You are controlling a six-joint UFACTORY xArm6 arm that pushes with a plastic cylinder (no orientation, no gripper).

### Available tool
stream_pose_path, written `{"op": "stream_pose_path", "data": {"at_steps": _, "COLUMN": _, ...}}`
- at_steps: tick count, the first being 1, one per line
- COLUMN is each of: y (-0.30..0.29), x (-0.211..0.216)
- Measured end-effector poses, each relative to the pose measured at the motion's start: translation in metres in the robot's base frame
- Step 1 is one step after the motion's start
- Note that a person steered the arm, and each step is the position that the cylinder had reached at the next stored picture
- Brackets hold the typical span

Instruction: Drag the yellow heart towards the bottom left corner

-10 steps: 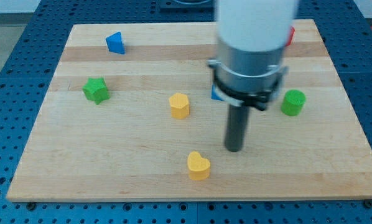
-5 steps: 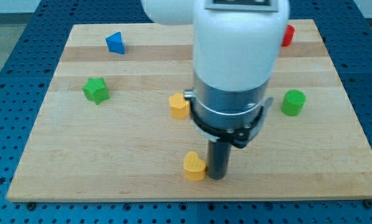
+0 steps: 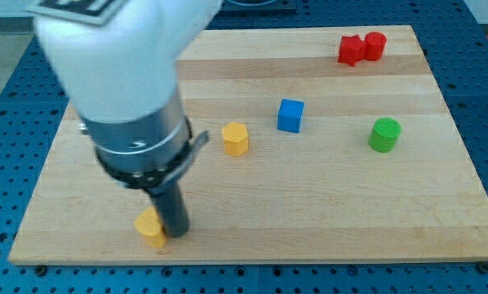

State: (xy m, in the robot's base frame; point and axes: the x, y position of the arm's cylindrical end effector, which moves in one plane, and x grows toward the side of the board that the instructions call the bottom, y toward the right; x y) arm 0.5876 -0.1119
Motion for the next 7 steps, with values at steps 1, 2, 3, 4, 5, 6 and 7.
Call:
{"op": "stream_pose_path", "data": {"at_steps": 1, "y": -0.046, "x": 0.0}}
{"op": "stream_pose_path", "data": {"at_steps": 2, "y": -0.065, "x": 0.0}}
{"op": "stream_pose_path", "data": {"at_steps": 3, "y": -0.04, "x": 0.001}}
{"op": "stream_pose_path", "data": {"at_steps": 4, "y": 0.057, "x": -0.015}}
{"op": "stream_pose_path", "data": {"at_steps": 5, "y": 0.133, "x": -0.043}}
{"op": "stream_pose_path", "data": {"at_steps": 6, "y": 0.167, "x": -0.082}}
{"op": "stream_pose_path", "data": {"at_steps": 7, "y": 0.155, "x": -0.117}}
